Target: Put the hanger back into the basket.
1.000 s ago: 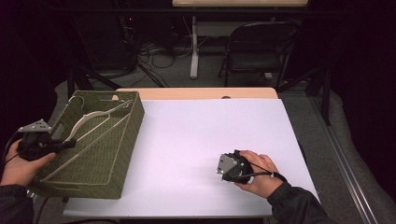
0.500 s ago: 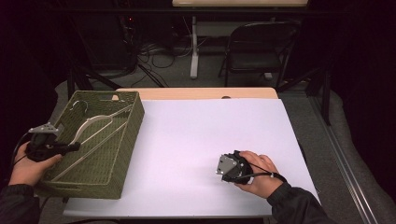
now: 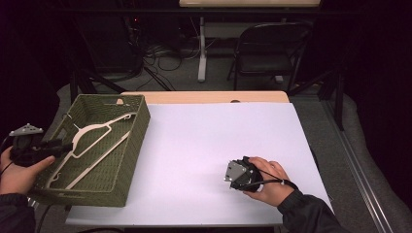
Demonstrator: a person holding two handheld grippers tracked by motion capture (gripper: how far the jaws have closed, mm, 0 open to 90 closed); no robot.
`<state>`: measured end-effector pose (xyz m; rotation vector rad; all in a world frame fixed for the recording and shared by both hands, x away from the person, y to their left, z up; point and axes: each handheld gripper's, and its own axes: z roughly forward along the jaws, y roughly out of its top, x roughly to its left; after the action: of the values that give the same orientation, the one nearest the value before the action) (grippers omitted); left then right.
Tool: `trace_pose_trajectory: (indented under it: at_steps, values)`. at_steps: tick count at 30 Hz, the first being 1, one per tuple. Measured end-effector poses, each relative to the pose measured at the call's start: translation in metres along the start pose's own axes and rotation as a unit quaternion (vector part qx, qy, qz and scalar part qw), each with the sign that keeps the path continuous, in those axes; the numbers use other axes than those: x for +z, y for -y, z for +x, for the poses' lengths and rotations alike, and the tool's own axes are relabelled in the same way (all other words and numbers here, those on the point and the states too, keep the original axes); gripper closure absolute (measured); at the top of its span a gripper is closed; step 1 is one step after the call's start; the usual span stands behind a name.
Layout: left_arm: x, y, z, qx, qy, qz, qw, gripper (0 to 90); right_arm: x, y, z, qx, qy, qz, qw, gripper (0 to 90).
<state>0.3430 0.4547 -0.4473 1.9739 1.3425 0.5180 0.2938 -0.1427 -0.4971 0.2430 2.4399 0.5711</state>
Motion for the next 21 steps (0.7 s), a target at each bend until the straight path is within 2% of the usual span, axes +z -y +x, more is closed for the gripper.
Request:
trace_pose_trajectory:
  at_steps: [6, 10, 13, 16, 17, 21]
  values:
    - [-0.006, -0.002, -0.009, 0.010, 0.002, -0.006, 0.9999, 45.6, -0.001, 0.000, 0.000, 0.005, -0.001, -0.003, 1.0000, 46.9]
    - [-0.012, -0.004, -0.021, 0.023, 0.014, -0.012, 0.9996, 43.6, -0.002, 0.001, 0.000, 0.005, -0.003, -0.007, 1.0000, 46.4]
    - [-0.016, -0.006, -0.034, 0.032, 0.019, -0.019, 0.9991, 42.5, -0.005, 0.002, -0.001, 0.014, -0.002, -0.005, 0.9999, 46.2]
    - [-0.021, -0.008, -0.049, 0.045, 0.015, -0.022, 0.9986, 42.5, -0.008, 0.003, -0.002, 0.015, -0.003, -0.006, 0.9999, 45.6]
    - [-0.022, -0.009, -0.055, 0.051, 0.015, -0.023, 0.9983, 43.0, -0.010, 0.004, -0.002, 0.023, -0.004, -0.006, 0.9997, 45.3]
    - [-0.026, -0.011, -0.078, 0.056, 0.027, -0.033, 0.9975, 43.2, -0.015, 0.007, -0.003, 0.033, -0.003, -0.002, 0.9994, 44.9]
